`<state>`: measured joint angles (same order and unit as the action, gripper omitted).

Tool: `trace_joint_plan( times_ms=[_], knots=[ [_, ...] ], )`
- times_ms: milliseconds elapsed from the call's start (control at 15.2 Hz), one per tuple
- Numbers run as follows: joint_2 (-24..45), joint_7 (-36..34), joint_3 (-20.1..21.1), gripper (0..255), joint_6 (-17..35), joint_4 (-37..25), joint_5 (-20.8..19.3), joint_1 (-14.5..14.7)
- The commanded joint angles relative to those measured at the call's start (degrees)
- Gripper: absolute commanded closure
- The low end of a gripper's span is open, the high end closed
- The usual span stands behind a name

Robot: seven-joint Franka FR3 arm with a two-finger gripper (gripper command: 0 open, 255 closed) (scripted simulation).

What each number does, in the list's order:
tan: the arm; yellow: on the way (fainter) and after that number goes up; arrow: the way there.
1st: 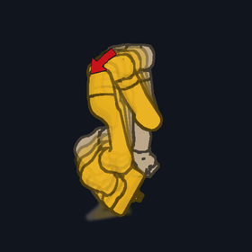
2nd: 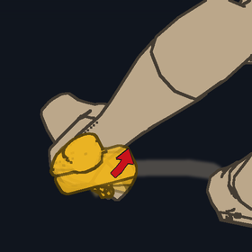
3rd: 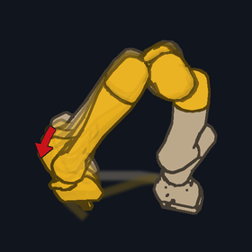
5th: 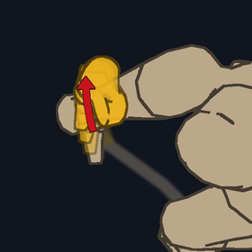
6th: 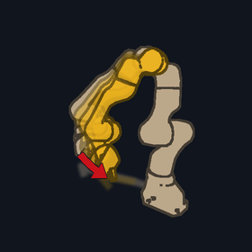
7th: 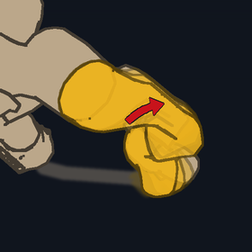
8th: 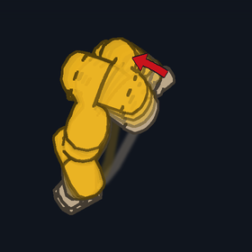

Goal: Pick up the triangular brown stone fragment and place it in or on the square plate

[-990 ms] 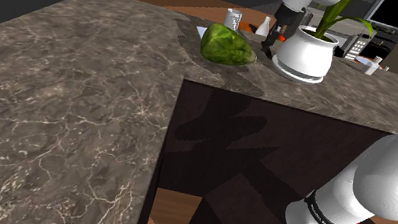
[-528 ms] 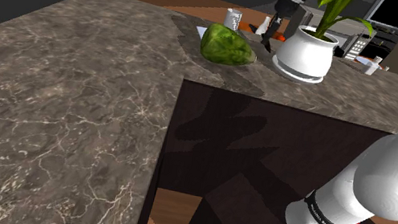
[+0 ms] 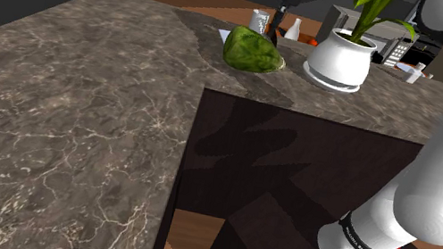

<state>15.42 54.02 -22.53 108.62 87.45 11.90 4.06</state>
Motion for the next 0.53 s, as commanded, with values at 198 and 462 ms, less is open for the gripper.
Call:
trace_joint_plan(
  times_ms=[198,462],
  knots=[
    [13.15,-2.34,1.62,255,-6.12,-18.96,3.54,-1.84],
    [16.65,-2.88,2.18,255,-5.84,-22.19,4.30,-2.27]
  ],
)
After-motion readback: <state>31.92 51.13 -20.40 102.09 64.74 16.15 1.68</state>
